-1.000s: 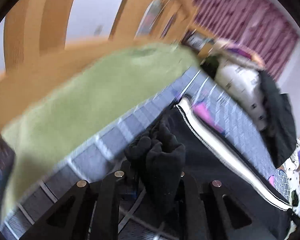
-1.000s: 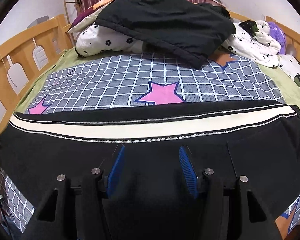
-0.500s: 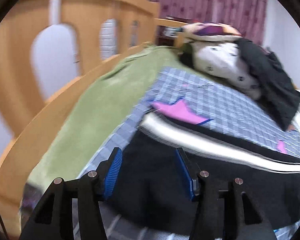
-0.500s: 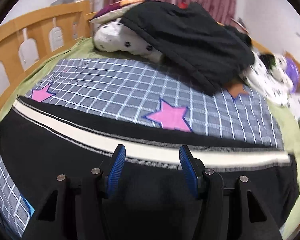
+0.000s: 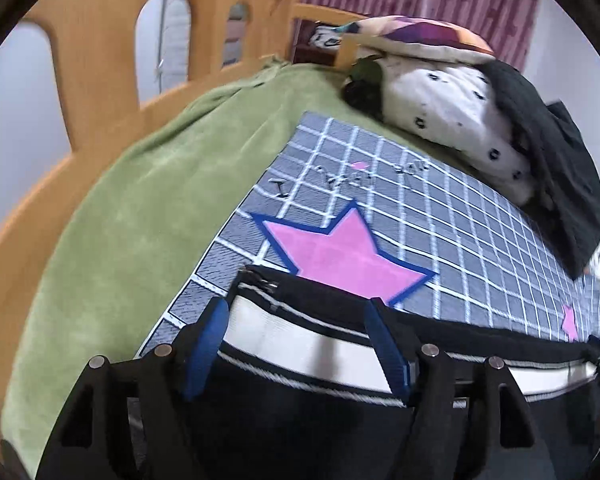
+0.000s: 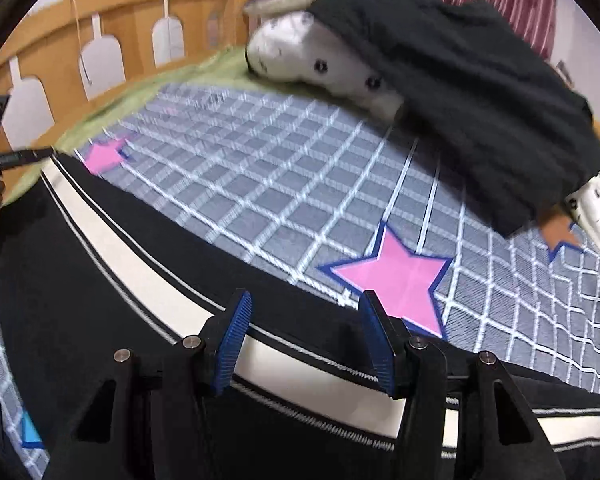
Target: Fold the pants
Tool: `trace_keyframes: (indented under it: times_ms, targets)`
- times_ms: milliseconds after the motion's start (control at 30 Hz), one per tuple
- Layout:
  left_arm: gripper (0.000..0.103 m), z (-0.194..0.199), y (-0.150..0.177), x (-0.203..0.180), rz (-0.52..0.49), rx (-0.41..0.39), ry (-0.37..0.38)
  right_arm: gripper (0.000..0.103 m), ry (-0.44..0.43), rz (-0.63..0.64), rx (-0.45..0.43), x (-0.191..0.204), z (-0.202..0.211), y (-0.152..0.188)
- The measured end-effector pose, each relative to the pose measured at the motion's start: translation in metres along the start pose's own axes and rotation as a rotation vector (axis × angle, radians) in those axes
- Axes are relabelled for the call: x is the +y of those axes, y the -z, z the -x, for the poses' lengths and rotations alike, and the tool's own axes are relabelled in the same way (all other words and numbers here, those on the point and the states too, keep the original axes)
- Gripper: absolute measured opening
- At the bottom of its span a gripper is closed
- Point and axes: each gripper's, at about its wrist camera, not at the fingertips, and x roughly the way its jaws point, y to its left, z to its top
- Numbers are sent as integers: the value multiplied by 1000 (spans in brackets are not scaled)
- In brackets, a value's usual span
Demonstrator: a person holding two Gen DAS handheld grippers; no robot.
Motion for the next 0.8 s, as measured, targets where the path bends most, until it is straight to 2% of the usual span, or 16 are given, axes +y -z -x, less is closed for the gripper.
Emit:
trace_keyframes:
  times_ms: [133, 200, 233, 267, 300, 333, 367, 467, 633, 700, 800]
  targets:
    - [69, -22, -3, 12, 24, 53, -10, 55, 22, 82, 72, -1, -32, 6]
    - [68, -31, 1, 14, 22, 73, -26, 55, 17, 85, 73, -1, -39, 12]
    - [62, -32, 4, 15, 17, 67, -37, 50, 17, 84, 55, -1, -40, 14]
    - [46, -32, 4, 15, 13, 53, -45, 41, 9, 92, 46, 1, -39, 15]
    - [43, -31, 4, 15, 7, 48, -51, 15, -14, 110, 52, 4, -37, 16]
    - [36, -29, 4, 14, 2, 40, -56, 8, -19, 133, 58, 9, -35, 16]
    - [31, -24, 3, 13, -1, 23, -50, 7, 4, 154, 50, 13, -33, 17]
    - [24, -10, 1, 11, -17, -23, -40, 3, 40, 192, 19, 22, -25, 20]
    - [20, 11, -5, 12, 7, -117, -1, 3, 25, 143, -81, 11, 6, 8]
    - [20, 5, -7, 13, 20, -105, -7, 3, 43, 150, -106, 11, 10, 1]
    - [20, -16, -5, 10, 0, -64, -48, 3, 45, 125, -61, 10, -12, 0]
